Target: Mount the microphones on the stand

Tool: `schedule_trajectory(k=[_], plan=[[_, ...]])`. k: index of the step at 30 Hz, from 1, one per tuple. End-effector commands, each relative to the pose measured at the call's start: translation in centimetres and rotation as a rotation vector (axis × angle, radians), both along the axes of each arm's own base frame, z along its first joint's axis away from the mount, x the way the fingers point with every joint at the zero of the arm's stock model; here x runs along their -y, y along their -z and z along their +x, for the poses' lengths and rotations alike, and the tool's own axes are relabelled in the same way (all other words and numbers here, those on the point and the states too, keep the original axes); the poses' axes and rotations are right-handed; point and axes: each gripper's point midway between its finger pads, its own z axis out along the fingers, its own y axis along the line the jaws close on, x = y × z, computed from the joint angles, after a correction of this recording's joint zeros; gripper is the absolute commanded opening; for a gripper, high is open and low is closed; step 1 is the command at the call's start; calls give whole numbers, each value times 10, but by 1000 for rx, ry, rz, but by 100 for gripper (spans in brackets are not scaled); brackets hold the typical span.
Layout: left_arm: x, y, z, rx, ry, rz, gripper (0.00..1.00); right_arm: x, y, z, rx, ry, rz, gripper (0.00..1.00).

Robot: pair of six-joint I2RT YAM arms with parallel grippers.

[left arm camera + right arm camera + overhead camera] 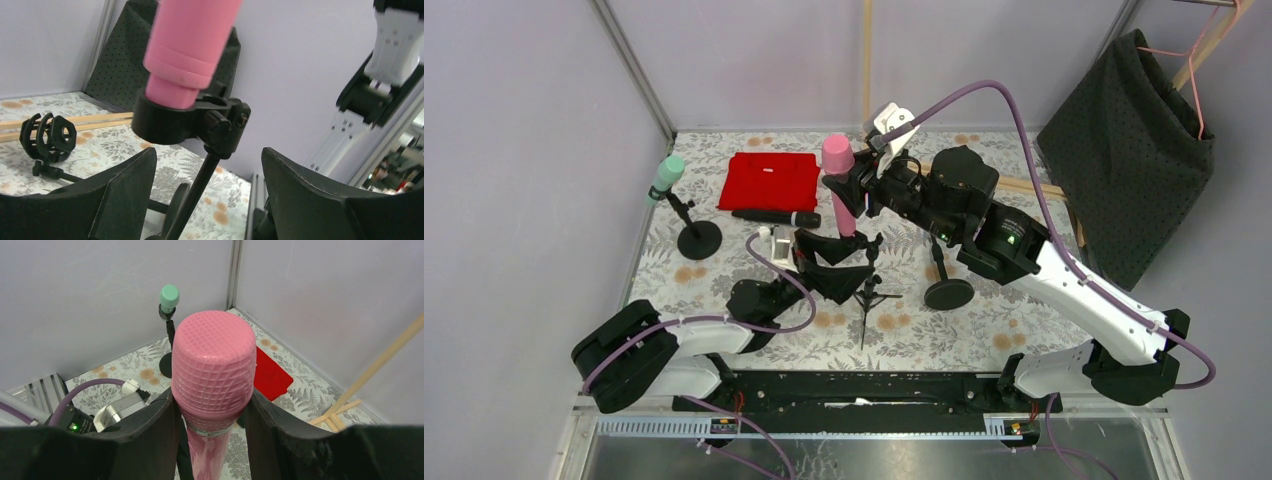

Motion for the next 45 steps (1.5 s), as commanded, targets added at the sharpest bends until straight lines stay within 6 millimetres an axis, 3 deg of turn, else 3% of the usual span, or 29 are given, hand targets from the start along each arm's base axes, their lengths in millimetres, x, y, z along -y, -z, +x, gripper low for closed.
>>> schedule_trajectory(k=[1, 15, 26, 30, 37, 39, 42, 45], plan=[[-21, -41, 6, -125, -28, -237, 81, 5, -16, 6, 43, 38, 40, 0], [-31, -73, 12, -387, 14, -493, 73, 6, -14, 7, 42, 49, 47, 0], [-13, -90, 11, -499, 97, -559, 50, 6, -13, 6, 36, 45, 50, 0], [-8, -91, 9, -500, 96, -540, 42, 7, -12, 8, 38, 55, 44, 0], [-3, -89, 13, -464, 18, -440, 16, 11, -13, 11, 48, 77, 37, 0], [1, -79, 20, -483, -44, -359, 10, 13, -15, 11, 57, 83, 40, 0], [1, -69, 32, -509, -153, -234, 0, 18, -23, 10, 83, 91, 72, 0], [-1, -63, 41, -521, -235, -156, 0, 26, -43, 5, 141, 92, 167, 0]])
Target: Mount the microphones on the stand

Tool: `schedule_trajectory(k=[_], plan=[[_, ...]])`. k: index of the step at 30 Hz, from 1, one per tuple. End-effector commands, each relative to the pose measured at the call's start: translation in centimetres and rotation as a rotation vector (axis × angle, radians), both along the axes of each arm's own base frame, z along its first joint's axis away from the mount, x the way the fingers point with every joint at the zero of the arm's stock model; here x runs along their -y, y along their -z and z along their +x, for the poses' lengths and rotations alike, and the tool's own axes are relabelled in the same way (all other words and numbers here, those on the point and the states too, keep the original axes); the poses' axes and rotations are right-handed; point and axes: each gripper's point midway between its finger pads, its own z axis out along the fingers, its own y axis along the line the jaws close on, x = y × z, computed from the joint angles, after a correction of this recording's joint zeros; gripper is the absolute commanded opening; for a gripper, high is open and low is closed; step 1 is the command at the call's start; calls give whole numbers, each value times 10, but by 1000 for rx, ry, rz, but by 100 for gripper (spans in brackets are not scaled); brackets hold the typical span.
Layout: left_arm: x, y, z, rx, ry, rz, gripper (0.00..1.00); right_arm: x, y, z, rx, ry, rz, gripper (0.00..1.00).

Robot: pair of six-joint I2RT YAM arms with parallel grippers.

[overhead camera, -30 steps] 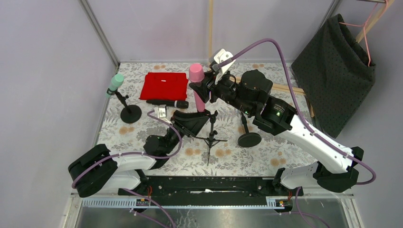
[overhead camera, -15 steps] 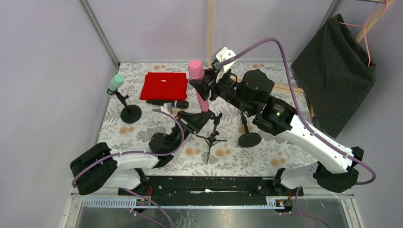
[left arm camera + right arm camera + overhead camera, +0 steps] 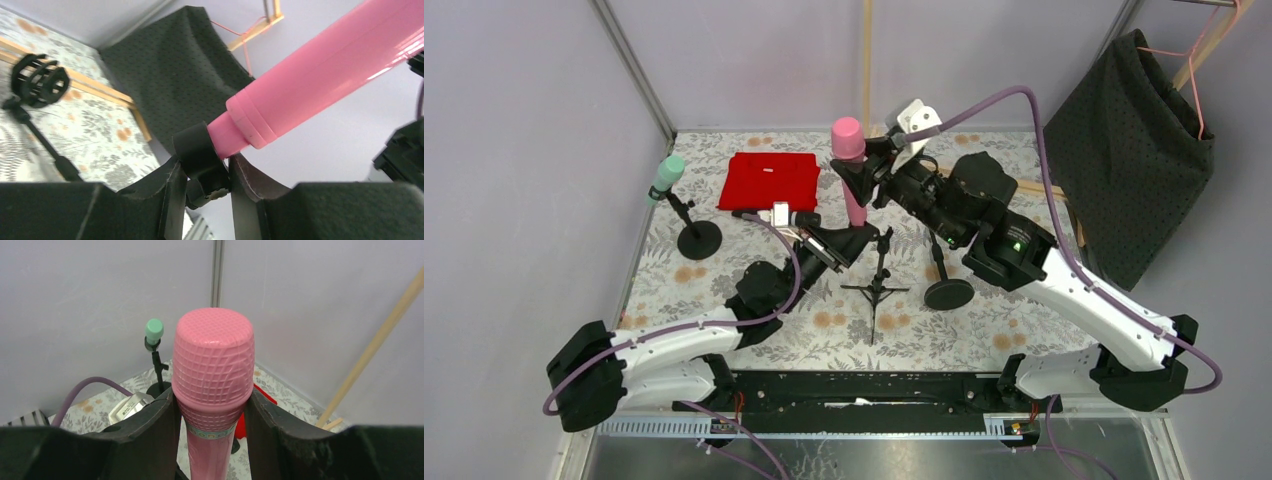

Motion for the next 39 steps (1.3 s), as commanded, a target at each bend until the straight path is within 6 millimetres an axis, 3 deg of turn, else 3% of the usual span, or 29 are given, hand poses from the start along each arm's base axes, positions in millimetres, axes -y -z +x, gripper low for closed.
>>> schedule_trajectory(k=[1, 12, 22, 23, 25, 28, 32, 39], plan=[[-9, -16, 14, 41, -110, 126, 0, 20, -26, -5, 89, 30, 113, 0], [2, 3, 32, 64, -151, 386, 0, 60, -50, -24, 174, 56, 268, 0], [0, 7, 46, 111, -208, 596, 0, 65, -36, -25, 150, 68, 252, 0], [0, 7, 46, 117, -206, 599, 8, 64, -35, -25, 147, 67, 254, 0], [-1, 6, 44, 128, -202, 585, 49, 63, -33, -24, 139, 65, 255, 0], [2, 0, 37, 163, -176, 525, 74, 60, -29, -24, 129, 56, 255, 0], [2, -4, 27, 190, -150, 411, 85, 58, -24, -24, 118, 51, 257, 0], [-5, -9, 18, 193, -140, 222, 82, 63, -21, -25, 123, 62, 272, 0]])
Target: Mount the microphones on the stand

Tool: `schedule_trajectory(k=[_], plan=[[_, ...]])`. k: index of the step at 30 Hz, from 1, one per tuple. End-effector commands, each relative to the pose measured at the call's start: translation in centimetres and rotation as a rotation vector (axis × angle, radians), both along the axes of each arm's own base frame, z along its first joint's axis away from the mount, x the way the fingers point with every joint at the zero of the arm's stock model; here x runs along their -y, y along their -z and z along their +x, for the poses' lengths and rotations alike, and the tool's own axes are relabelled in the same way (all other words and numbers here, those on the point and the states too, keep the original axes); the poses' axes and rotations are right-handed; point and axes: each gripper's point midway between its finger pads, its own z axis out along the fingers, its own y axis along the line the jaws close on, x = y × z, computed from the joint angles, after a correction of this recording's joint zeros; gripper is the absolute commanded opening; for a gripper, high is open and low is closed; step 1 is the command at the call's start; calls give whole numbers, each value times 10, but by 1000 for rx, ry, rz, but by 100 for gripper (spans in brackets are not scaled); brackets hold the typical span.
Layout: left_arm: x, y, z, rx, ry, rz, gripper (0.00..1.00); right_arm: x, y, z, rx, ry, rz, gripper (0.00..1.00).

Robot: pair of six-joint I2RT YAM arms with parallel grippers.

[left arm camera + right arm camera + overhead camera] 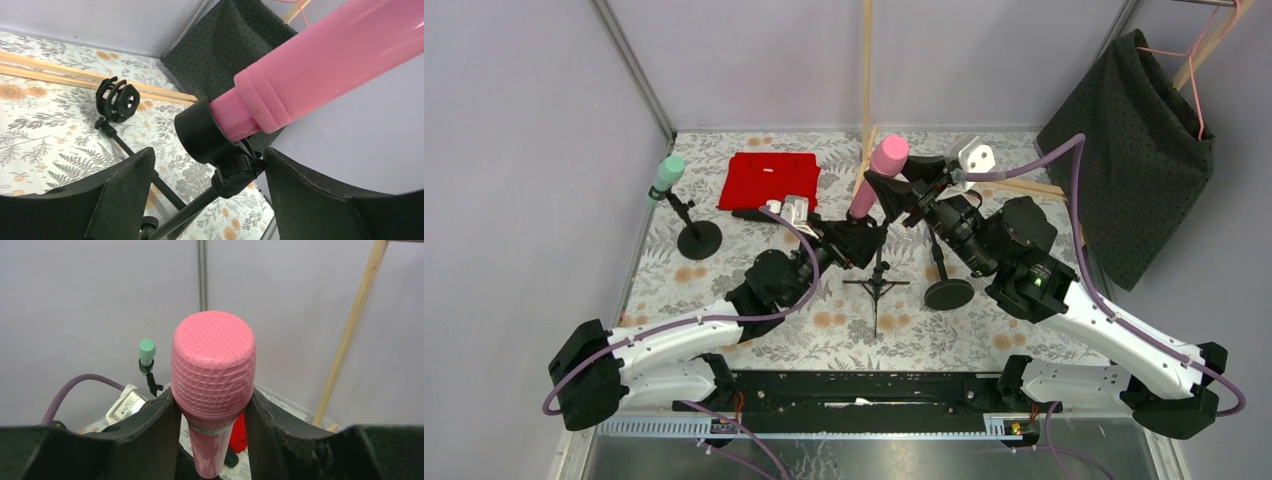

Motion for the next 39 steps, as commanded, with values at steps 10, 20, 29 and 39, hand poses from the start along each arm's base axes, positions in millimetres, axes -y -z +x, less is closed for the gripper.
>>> schedule_trajectory(k=[10, 20, 29, 39], plan=[[-16, -46, -16, 135, 44, -339, 43, 13, -22, -9, 40, -5, 83, 0], [-11, -45, -12, 148, 36, -315, 9, 18, -20, -13, 54, -9, 74, 0], [-4, -39, -12, 150, 54, -290, 0, 13, 9, -28, 108, -89, 49, 0], [6, -35, -14, 185, 79, -191, 0, 10, 36, -35, 135, -126, -23, 0]])
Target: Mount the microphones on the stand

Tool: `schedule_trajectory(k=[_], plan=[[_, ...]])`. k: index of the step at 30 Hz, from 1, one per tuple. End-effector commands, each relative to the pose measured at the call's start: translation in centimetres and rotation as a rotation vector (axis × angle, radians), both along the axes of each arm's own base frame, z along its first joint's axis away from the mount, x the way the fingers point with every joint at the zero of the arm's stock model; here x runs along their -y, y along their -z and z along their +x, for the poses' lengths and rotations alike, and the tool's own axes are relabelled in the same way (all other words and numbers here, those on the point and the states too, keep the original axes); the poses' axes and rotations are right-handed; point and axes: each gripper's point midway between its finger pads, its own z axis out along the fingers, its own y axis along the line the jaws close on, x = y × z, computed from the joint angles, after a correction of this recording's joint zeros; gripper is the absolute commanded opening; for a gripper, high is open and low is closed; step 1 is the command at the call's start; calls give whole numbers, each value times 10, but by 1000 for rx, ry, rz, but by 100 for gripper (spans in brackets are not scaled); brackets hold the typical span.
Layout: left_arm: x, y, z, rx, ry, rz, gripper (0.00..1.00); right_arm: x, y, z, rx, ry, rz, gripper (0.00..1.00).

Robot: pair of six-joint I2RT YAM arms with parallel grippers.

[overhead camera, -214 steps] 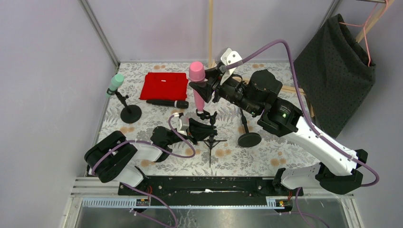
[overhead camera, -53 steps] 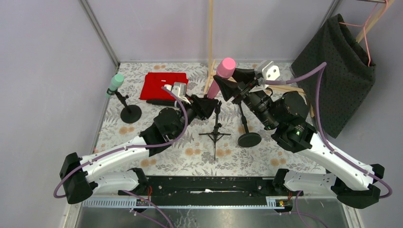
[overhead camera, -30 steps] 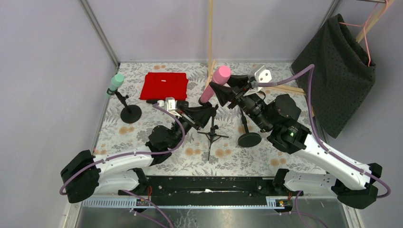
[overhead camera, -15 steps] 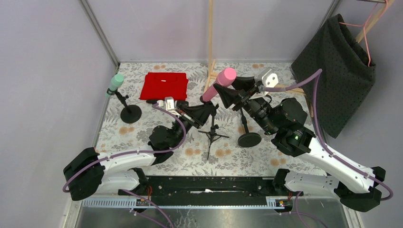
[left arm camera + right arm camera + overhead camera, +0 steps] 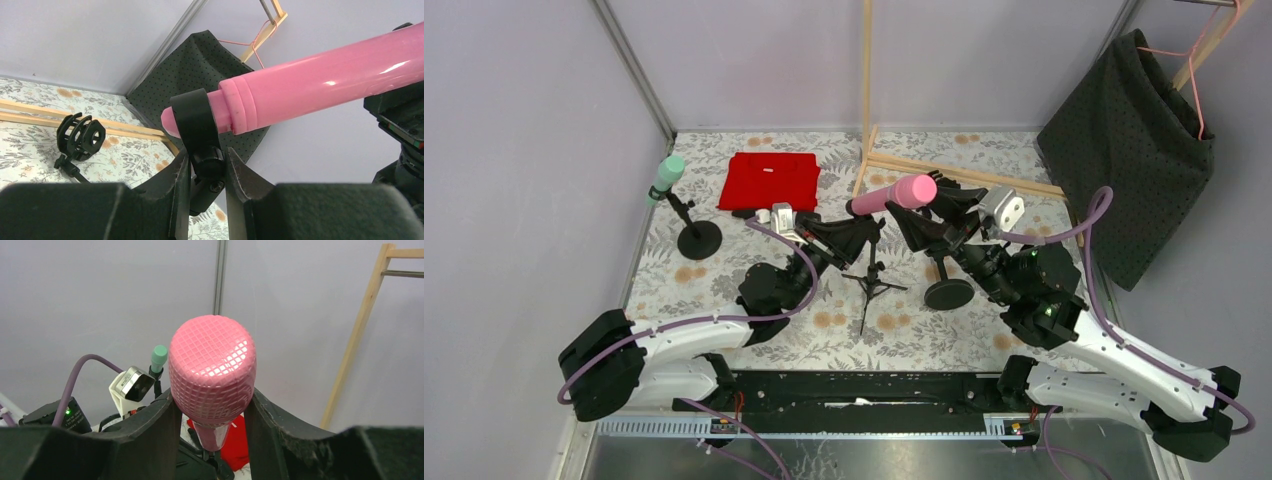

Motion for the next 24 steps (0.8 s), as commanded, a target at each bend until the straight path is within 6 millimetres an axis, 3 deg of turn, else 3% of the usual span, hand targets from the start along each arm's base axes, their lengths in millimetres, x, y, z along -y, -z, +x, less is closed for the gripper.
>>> schedule_trajectory(k=[1, 6, 16, 24], plan=[[9, -11, -3, 80, 16, 69, 0, -14, 13, 0, -23, -35, -101, 0], [8, -6, -1, 90, -2, 123, 0, -18, 11, 4, -74, -26, -188, 0], [13, -12, -4, 122, 19, 128, 0, -30, 55, 4, -112, -65, -231, 0], [19, -14, -8, 158, 44, 167, 0, -32, 77, 9, -137, -48, -297, 0]])
